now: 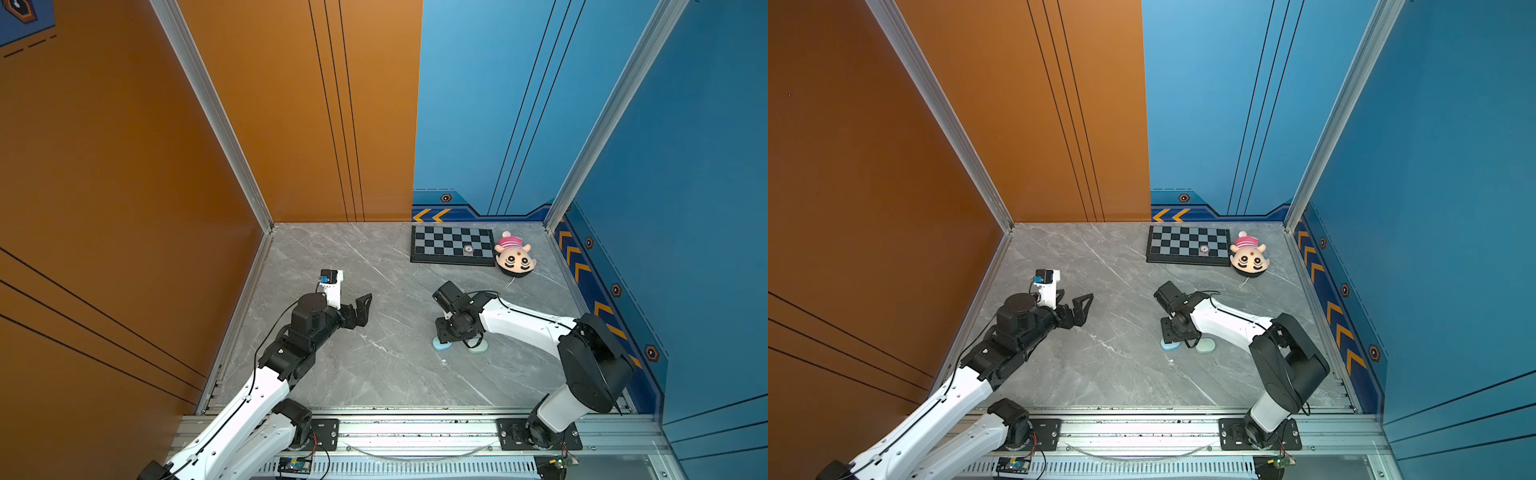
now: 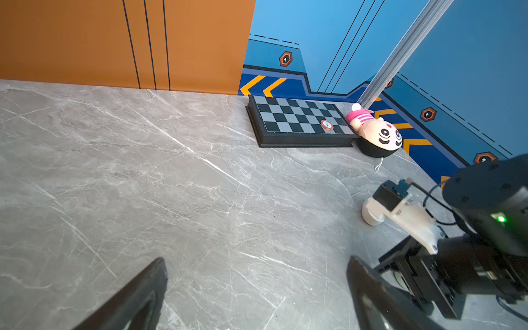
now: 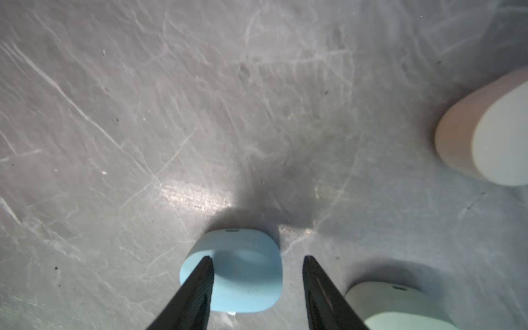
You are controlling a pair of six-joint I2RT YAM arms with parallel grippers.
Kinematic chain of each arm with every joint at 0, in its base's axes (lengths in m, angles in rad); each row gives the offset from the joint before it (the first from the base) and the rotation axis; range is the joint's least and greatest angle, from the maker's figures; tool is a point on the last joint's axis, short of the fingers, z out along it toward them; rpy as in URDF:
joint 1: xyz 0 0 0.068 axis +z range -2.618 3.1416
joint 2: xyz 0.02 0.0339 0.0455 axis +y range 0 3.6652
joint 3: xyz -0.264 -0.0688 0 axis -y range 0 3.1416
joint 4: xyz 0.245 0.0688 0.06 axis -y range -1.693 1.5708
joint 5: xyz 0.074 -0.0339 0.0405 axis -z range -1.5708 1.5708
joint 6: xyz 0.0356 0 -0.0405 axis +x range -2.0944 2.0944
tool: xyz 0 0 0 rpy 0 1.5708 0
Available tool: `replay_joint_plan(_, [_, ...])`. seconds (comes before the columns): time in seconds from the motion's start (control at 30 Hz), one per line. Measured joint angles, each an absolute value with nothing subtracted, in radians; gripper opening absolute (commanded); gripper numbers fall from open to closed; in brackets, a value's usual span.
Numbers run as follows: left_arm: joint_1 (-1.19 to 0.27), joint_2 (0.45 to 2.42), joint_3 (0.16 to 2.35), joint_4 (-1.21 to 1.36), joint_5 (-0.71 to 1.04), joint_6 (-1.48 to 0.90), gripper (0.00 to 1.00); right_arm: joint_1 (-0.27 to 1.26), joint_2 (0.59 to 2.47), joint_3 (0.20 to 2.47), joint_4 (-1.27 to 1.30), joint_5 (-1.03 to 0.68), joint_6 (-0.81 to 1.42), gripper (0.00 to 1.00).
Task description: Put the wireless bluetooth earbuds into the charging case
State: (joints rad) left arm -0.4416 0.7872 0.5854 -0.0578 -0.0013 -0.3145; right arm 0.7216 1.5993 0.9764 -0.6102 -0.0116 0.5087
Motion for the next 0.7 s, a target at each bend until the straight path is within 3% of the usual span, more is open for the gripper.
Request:
replay_joint_plan(0.33, [-0.416,0.788,0.585,-0.059,-0.003,-0.3,0.98,0.723,1.438,0.953,-0.594,0.002,0.485,0.54])
replay_joint_plan(0.5, [-0.324,0.811,0.59,-0.055,-0.046,-0.229,0.98,0.58,1.248,0.963,-0.513,0.01,0.395,0.55])
replay_joint_plan(0.7, [-0.101,0.898,0.554,0.039,-0.117,-0.166,0.98,0.319,1.005,0.848,-0.297,0.056,0.225,0.58])
